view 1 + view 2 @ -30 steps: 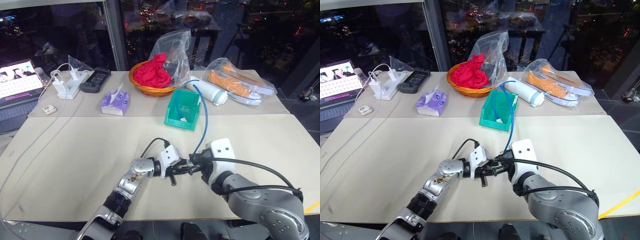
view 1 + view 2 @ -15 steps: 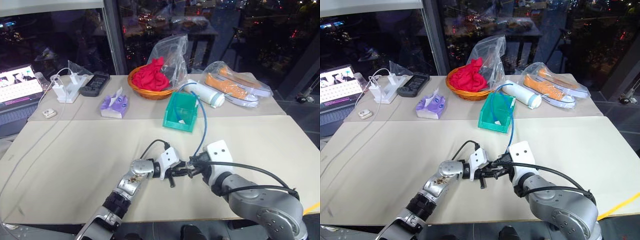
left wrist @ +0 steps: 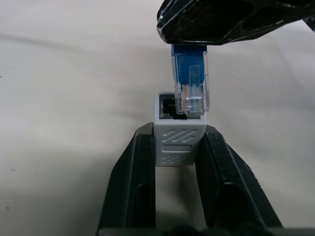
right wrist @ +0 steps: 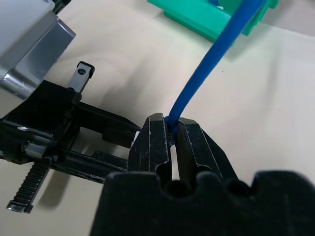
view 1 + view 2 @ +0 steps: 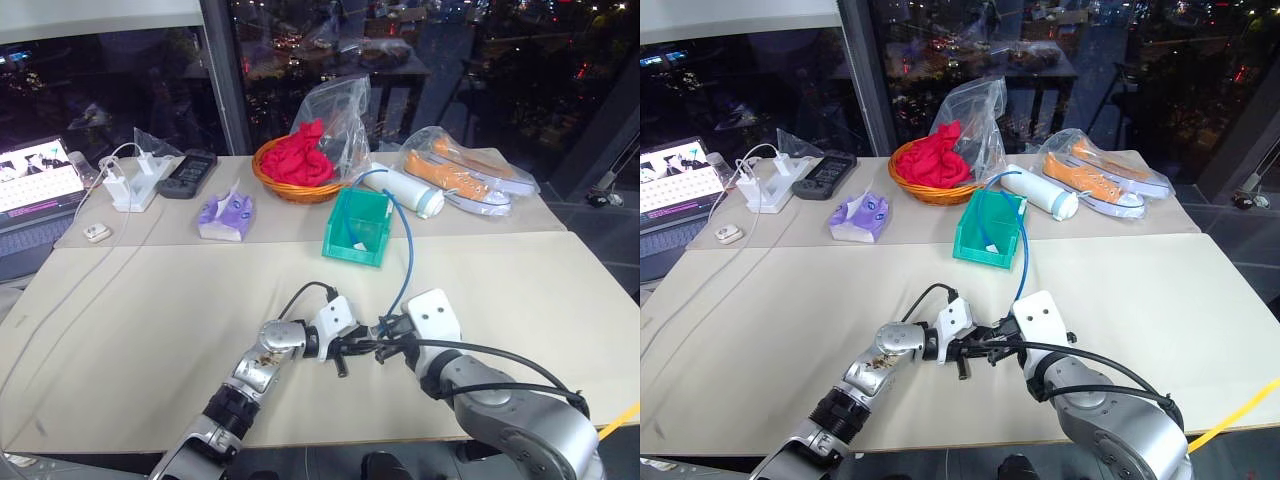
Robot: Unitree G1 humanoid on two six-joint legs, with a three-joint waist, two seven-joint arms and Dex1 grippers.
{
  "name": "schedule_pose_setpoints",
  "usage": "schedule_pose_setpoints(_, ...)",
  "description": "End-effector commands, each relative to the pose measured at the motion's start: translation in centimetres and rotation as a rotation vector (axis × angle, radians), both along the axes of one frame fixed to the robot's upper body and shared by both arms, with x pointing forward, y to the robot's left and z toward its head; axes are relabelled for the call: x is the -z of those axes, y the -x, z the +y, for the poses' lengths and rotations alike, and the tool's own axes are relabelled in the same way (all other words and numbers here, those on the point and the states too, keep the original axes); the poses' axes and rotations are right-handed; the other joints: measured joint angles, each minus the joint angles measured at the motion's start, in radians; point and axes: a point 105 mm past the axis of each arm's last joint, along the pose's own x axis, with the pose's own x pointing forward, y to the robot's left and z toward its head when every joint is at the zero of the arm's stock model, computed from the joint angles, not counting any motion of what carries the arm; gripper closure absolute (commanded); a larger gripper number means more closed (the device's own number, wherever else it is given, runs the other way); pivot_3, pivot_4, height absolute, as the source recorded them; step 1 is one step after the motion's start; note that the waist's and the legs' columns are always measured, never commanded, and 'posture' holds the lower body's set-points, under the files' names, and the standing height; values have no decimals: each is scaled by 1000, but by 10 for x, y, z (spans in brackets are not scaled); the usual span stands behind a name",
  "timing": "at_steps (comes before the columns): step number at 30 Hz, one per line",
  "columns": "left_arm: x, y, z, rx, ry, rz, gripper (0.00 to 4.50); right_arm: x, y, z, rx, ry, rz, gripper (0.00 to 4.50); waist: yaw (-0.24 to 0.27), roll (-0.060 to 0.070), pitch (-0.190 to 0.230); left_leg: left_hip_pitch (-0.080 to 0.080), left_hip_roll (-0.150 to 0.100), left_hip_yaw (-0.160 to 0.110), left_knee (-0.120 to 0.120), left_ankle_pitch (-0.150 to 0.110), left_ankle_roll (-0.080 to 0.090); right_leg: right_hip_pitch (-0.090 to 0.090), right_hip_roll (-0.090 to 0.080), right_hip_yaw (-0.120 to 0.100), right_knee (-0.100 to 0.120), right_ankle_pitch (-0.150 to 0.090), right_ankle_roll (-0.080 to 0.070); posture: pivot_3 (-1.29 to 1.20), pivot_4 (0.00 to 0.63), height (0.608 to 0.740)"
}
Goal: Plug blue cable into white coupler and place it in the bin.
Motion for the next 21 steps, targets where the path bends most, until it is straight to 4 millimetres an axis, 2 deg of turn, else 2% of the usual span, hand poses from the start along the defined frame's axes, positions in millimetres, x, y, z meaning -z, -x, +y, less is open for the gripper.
schedule_pose_setpoints(1,-22,-5,-6,-29,88,-42,3865,23,9,5,-36,45,130,4500,1,0,0,0,0,0,0,0,0,0,0,0,0,0,0,0,150,723)
schedule_pose_setpoints(7,-22,-4,-7,-33,93,-39,3865,24,13,8,-50,53,171,4500,4,0,0,0,0,0,0,0,0,0,0,0,0,0,0,0,150,723)
schedule_pose_setpoints(13,-22,-4,-6,-33,96,-35,3865,33,17,0,-2,53,207,4500,5,0,0,0,0,-1,0,0,0,-2,0,-1,-1,0,0,0,150,723)
schedule_pose_setpoints(18,-21,-1,-6,-16,91,-36,3865,35,15,-3,21,48,208,4500,5,0,0,0,0,-1,0,0,0,-2,0,0,-1,0,0,0,150,723)
schedule_pose_setpoints(21,-21,0,-5,-11,90,-41,3865,36,8,-13,76,58,192,4500,4,0,0,0,0,-1,0,0,0,-2,0,-1,-1,0,0,0,150,723)
